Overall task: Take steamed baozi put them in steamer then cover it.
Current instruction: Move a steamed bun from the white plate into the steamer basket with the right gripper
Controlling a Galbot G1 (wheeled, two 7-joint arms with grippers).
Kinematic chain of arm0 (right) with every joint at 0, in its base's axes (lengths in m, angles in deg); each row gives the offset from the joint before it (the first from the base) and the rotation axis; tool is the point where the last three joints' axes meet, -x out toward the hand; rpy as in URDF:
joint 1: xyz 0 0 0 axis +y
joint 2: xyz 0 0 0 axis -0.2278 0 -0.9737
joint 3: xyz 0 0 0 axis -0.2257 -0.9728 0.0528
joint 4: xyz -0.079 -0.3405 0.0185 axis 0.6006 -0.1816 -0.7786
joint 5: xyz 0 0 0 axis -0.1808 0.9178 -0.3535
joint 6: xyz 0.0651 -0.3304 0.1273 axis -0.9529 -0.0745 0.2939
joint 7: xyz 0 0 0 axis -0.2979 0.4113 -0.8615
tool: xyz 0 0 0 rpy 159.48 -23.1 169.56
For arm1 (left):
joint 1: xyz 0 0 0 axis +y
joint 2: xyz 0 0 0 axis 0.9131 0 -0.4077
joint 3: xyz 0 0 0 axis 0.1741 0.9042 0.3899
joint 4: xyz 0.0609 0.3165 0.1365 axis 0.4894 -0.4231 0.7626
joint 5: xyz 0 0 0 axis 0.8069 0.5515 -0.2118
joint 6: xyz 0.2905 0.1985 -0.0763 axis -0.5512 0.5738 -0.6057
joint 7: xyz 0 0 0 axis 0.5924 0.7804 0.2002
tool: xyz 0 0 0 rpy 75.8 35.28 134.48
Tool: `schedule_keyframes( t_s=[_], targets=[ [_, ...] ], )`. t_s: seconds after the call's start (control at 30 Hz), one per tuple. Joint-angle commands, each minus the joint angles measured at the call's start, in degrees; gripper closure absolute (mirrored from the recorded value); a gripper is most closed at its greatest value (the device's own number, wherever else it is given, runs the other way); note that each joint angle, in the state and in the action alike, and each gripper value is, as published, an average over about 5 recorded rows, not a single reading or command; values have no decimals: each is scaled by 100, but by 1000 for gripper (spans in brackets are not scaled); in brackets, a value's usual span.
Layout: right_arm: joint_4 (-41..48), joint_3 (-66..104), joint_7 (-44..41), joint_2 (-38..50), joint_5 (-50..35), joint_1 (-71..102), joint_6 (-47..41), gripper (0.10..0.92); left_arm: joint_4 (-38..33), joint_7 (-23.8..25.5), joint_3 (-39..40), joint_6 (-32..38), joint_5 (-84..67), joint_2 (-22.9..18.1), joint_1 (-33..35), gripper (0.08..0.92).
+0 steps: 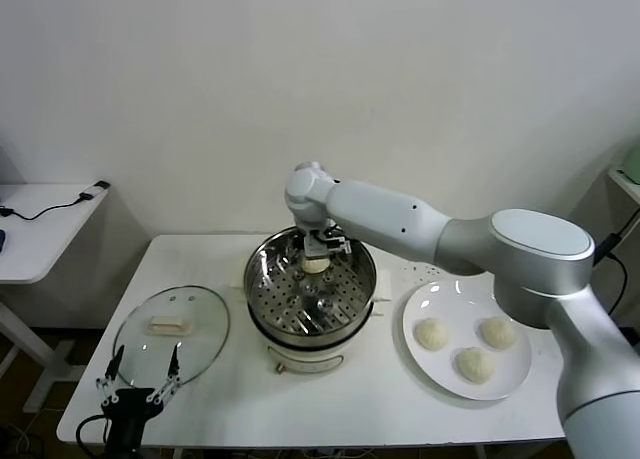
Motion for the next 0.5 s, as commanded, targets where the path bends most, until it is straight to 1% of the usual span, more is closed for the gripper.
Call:
schedule_keyframes(
  t_s=[0.03,0.2,0.33,0.43,0.5],
  targets=[
    [-60,47,-148,57,-303,-137,46,203,-9,-2,5,4,6,-10,9,177],
    [-484,-2,-510,404,-1191,-627,-82,203,-34,-2,13,3,7,-9,30,177],
    [-815,-184,-617,872,-2079,-1273,-442,203,-71,-2,3,-15,7,12,31,177],
    [-989,-733,-460,1370,-3342,-1910,-1136,203,-97,0,-5,-33,6,19,38,177],
    [-1157,-1435,-19,1768,-4369,-2400,-1803,203,-112,1,-3,-42,6,21,46,177]
  ],
)
